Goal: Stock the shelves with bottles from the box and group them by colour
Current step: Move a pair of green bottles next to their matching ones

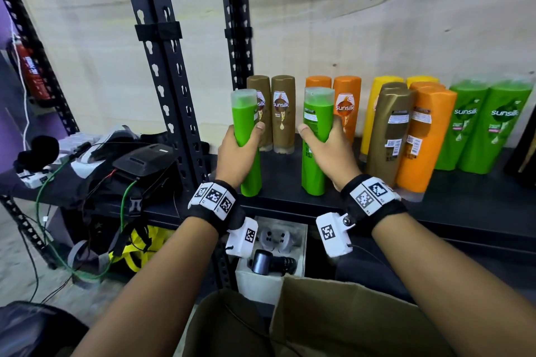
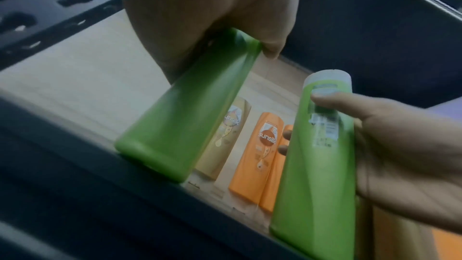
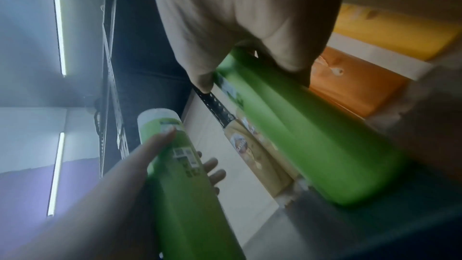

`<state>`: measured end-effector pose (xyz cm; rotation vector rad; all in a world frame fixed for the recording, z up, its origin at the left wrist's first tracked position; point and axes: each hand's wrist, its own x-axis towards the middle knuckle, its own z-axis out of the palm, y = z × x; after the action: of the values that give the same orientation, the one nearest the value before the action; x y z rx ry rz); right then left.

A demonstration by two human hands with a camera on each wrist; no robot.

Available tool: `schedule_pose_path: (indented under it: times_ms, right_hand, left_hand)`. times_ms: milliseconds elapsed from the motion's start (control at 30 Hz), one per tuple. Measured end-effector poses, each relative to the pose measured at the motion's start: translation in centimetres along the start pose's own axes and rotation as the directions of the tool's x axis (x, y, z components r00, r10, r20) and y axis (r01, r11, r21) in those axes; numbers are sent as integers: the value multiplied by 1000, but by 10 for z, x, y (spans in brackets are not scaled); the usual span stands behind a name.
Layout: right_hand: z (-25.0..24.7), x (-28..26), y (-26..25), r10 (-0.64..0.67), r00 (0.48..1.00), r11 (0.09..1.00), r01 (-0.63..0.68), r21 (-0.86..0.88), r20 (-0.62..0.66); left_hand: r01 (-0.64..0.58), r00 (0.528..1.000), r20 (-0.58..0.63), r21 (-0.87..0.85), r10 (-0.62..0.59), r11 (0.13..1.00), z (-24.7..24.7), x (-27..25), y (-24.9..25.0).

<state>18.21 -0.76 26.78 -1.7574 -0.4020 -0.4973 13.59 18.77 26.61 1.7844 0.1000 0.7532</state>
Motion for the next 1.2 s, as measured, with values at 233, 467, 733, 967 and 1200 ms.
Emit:
schedule_pose_path:
  times_ms: [233, 467, 733, 967, 1200]
  right_hand:
    - [14, -12, 15, -46, 996, 973, 62, 223, -76]
    - [-6, -32, 3, -100, 989, 948, 127, 290, -107]
    - [-63, -56, -16, -154, 975, 950, 190, 246, -159]
    - [-126, -68, -23, -176, 955, 952, 227, 204, -240]
    - [-194, -80, -14, -151, 937, 977, 190, 96, -315]
  left_hand:
    - [-35, 999, -46, -184, 27, 982, 7, -7, 3]
    - [-42, 999, 3, -262, 44, 964, 24, -26, 14]
    - [-52, 992, 87, -330, 86, 943, 66, -64, 46]
    - [-78, 975, 158, -413, 156, 907, 117, -98, 79]
    - [-51, 951, 248, -467, 186, 883, 176, -131, 103]
